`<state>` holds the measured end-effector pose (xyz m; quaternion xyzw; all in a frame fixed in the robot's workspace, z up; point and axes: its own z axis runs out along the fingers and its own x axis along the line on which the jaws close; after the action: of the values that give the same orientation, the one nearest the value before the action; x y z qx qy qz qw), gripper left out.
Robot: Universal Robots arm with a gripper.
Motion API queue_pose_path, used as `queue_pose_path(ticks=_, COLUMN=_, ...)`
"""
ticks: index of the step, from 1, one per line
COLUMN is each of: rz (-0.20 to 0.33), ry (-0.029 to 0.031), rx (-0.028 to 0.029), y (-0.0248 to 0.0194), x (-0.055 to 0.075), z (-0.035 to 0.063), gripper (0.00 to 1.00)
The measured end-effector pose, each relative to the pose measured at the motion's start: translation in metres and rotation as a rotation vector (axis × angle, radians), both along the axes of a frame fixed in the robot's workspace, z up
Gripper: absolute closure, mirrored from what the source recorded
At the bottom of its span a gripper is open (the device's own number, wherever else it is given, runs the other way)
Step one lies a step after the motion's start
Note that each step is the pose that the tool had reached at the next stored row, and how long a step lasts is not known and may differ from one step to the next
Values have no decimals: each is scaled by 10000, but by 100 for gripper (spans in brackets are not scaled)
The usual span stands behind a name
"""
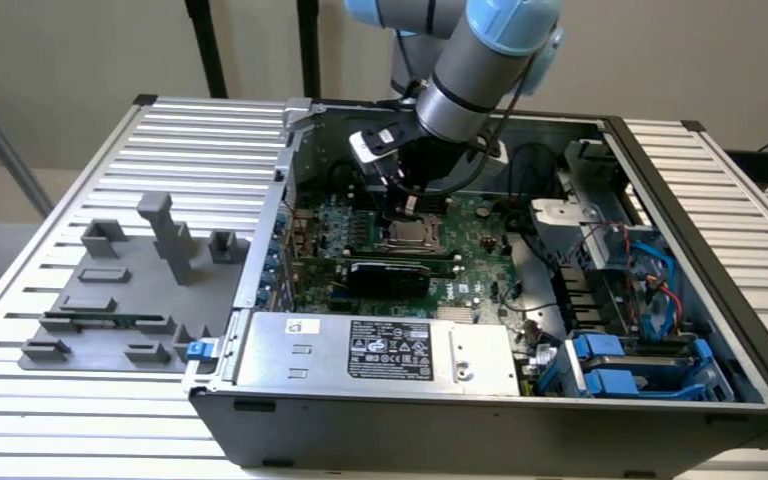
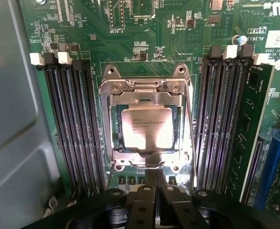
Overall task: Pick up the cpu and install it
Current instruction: 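Close the cpu cover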
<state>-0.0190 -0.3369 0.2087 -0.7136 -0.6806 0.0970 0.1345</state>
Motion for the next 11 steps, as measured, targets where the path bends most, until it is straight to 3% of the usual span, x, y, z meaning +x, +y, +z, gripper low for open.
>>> queue_pose_path(ticks=6, rz=-26, ry=-188, rx=-9, y=0, x=-2, z=-65, gripper=89)
queue_pose_path(ticks=11, rz=-31, ry=-205, rx=-45, y=-2, x=-7, z=-120, gripper=89)
